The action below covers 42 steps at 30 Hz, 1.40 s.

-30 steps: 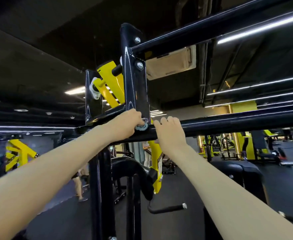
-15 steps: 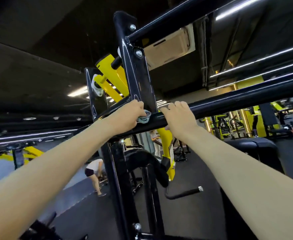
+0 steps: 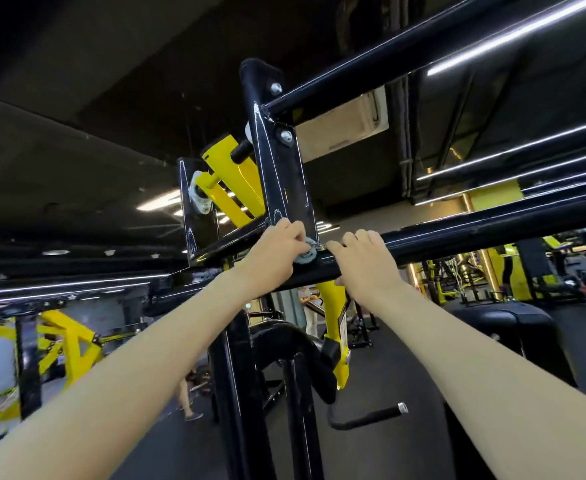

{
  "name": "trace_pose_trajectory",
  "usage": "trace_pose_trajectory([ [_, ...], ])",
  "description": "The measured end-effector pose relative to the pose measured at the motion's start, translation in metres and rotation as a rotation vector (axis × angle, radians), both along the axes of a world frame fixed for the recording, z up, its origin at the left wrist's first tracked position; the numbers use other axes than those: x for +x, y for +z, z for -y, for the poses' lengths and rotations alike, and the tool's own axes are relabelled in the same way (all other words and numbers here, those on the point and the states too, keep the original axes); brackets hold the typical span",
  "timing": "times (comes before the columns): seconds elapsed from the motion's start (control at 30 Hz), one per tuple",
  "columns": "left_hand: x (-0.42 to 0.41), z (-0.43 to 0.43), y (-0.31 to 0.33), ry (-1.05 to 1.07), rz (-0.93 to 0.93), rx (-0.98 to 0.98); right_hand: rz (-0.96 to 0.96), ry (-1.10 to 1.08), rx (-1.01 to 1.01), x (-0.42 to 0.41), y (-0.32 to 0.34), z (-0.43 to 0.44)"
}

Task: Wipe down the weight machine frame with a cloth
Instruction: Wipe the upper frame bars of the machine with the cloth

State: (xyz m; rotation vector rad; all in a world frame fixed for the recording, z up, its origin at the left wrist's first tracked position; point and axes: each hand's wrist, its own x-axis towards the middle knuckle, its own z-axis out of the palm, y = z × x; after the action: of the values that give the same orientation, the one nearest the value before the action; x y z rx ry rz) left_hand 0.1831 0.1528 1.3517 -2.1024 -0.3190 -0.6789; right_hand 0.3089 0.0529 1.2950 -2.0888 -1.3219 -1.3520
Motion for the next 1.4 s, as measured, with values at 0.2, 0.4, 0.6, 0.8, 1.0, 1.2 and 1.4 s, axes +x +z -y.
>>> trace_pose_trajectory([
  [0.2,0.022,0.019,0.027,0.120,-0.097,0.184,0.057,-0.006,0.021,0.006,0.002,0.003],
  [0.4,-0.005,0.016,0.032,0.198,-0.154,0.097,0.052,-0.024,0.013,0.001,0.000,0.003],
  [0.6,-0.026,0.013,0.028,0.244,-0.268,0.328,0.042,-0.021,0.006,0.002,-0.002,-0.001],
  [0.8,-0.008,0.020,0.029,0.262,-0.214,0.318,0.037,-0.009,-0.005,-0.002,0.001,0.004],
  [1.0,-0.021,0.013,0.024,0.246,-0.240,0.435,0.024,-0.012,0.009,0.003,0.000,0.001],
  [1.2,-0.005,0.019,0.033,0.255,-0.264,0.373,0.024,0.010,0.006,0.001,0.001,0.002],
  [1.4,-0.034,0.008,0.032,0.217,-0.305,0.451,-0.002,0.020,0.004,0.002,-0.001,0.001],
])
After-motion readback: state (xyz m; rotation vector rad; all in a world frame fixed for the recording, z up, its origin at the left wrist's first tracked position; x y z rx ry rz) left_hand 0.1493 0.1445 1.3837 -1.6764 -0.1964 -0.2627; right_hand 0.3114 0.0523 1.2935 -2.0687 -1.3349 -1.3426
